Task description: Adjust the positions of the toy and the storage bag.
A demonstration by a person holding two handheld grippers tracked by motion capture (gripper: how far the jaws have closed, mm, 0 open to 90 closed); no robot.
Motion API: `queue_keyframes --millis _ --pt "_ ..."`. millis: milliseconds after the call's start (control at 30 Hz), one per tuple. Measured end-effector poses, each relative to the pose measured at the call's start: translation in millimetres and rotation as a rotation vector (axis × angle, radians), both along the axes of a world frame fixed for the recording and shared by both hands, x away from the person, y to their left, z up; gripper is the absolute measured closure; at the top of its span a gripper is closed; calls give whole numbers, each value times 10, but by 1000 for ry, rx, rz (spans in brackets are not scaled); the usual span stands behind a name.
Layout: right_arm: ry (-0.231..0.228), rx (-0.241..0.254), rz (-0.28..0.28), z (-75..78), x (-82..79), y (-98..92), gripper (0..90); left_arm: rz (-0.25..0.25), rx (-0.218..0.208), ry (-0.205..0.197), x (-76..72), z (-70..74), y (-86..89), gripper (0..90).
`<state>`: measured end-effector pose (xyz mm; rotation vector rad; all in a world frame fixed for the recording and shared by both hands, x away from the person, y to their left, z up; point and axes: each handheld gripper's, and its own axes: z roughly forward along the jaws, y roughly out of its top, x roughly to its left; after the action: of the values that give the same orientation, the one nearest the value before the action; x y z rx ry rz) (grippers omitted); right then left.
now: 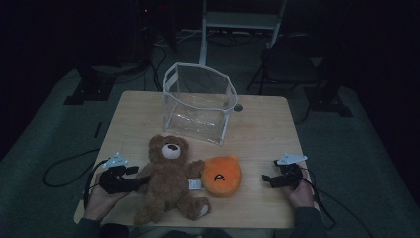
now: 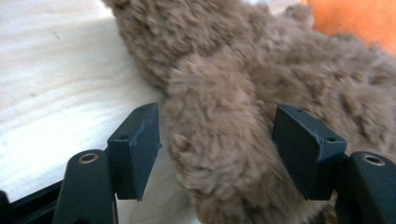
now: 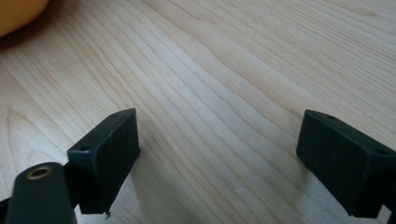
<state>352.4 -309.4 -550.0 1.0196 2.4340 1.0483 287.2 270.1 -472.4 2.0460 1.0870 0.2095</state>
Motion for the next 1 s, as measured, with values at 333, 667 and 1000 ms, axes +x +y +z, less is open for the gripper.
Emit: queue_keyframes --millis 333,667,1000 --pt "0 -1 1 1 -1 -2 125 -7 53 6 -37 -19 -2 496" --pt "-2 0 2 -1 0 -3 125 17 290 -31 261 61 9 734" --pt "-2 0 1 -1 -2 -4 125 125 519 -124 739 283 49 735"
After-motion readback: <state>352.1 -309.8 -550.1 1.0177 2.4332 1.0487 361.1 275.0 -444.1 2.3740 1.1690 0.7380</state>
